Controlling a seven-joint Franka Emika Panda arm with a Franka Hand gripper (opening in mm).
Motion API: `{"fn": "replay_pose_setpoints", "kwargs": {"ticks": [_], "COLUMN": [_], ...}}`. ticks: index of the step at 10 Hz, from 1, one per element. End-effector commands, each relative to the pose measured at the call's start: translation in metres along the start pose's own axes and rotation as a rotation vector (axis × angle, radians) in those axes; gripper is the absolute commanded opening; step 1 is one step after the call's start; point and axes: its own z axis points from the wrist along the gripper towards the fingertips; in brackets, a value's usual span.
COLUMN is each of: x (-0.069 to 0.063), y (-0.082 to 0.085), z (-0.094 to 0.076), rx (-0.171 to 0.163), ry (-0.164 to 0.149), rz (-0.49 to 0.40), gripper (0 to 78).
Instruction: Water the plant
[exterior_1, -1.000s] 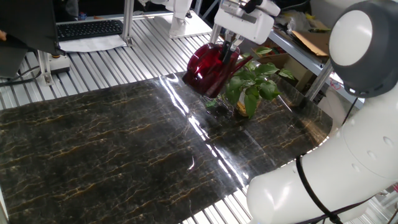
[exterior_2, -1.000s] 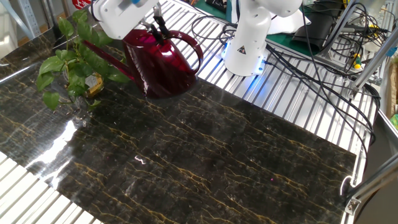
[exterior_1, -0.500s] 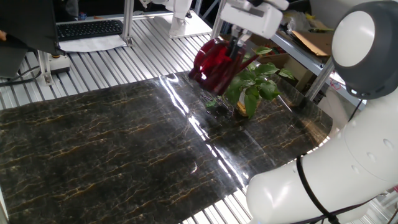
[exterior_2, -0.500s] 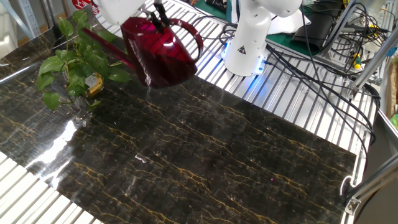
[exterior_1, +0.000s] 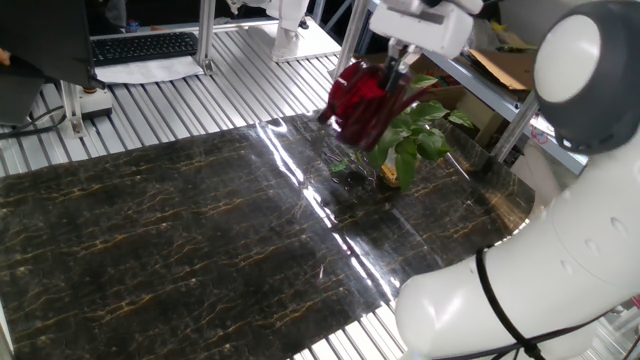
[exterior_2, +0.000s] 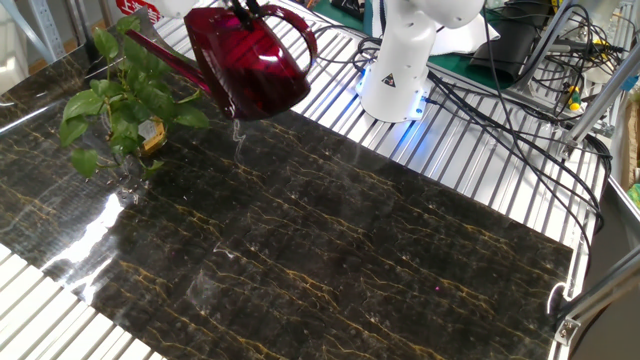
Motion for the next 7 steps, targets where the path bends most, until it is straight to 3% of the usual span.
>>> {"fn": "replay_pose_setpoints", "kwargs": {"ticks": [1, 3, 4, 7], "x": [-0.006, -0.005, -0.004, -0.003], "y": [0.001, 0.005, 0.011, 0.017], "z": [-0.009, -0.013, -0.021, -0.030], "rx": [0.026, 0.030, 0.041, 0.054], "ry": [0.028, 0.029, 0.048, 0.058], "rz": [-0.013, -0.004, 0.008, 0.025], "gripper": [1.1, 1.1, 1.1, 1.1]}}
